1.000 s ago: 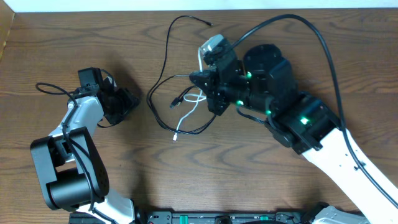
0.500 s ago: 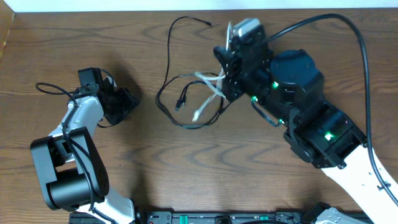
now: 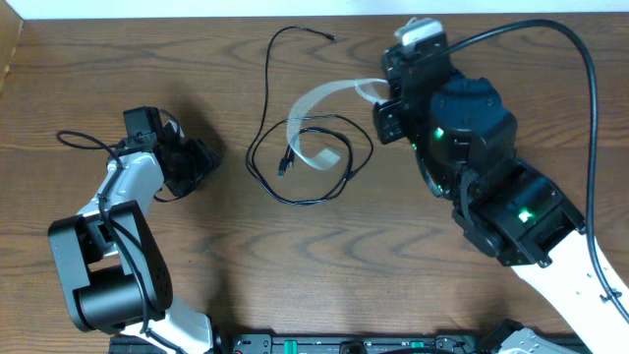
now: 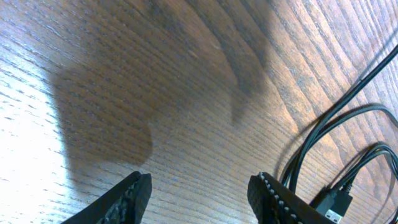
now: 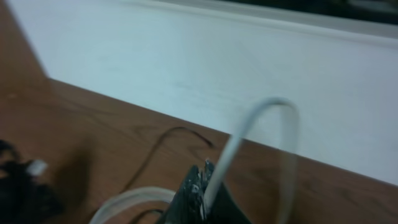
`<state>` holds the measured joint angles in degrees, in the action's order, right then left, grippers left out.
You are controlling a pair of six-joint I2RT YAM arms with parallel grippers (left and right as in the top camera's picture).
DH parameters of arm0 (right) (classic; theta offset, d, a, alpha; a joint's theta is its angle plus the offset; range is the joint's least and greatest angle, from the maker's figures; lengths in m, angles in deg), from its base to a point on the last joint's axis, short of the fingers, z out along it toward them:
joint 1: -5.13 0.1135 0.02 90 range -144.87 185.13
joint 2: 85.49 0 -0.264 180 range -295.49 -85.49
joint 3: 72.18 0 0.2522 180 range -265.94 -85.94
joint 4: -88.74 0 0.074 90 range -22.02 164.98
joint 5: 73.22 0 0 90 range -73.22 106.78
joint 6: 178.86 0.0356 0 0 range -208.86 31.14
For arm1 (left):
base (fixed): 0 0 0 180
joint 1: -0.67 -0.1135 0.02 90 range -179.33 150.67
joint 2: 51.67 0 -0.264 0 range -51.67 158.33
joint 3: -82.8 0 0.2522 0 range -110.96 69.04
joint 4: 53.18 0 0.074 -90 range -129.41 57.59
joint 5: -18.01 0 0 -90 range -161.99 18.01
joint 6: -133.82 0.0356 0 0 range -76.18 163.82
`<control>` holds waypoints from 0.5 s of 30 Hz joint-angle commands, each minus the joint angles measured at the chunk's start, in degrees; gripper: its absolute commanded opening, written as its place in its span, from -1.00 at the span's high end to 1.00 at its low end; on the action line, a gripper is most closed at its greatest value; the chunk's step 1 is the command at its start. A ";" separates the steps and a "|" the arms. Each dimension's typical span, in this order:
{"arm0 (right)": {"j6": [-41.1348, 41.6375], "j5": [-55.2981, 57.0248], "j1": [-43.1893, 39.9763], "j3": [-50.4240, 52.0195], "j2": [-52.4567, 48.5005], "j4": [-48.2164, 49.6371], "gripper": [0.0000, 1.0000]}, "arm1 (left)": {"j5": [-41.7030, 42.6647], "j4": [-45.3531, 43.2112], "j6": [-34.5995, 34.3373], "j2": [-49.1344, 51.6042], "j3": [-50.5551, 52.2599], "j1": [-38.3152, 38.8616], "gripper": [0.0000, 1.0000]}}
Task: Untangle cables
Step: 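Carry the white cable rightward with the right gripper, separating it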
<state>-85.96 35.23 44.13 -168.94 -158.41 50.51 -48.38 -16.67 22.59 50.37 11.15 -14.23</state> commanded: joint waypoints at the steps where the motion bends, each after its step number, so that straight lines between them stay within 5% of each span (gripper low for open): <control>1: -0.83 4.55 -2.08 -0.09 0.48 -1.57 0.98 | -0.72 0.33 -0.55 -0.98 -0.83 -0.15 -0.12; 15: 1.79 4.31 -13.66 -0.07 -3.85 -12.11 0.98 | -0.72 0.33 -0.55 -0.98 -0.83 -0.15 -0.12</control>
<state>-85.81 38.84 32.75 -168.94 -160.29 40.02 -48.40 -16.65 22.59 50.37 11.15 -14.23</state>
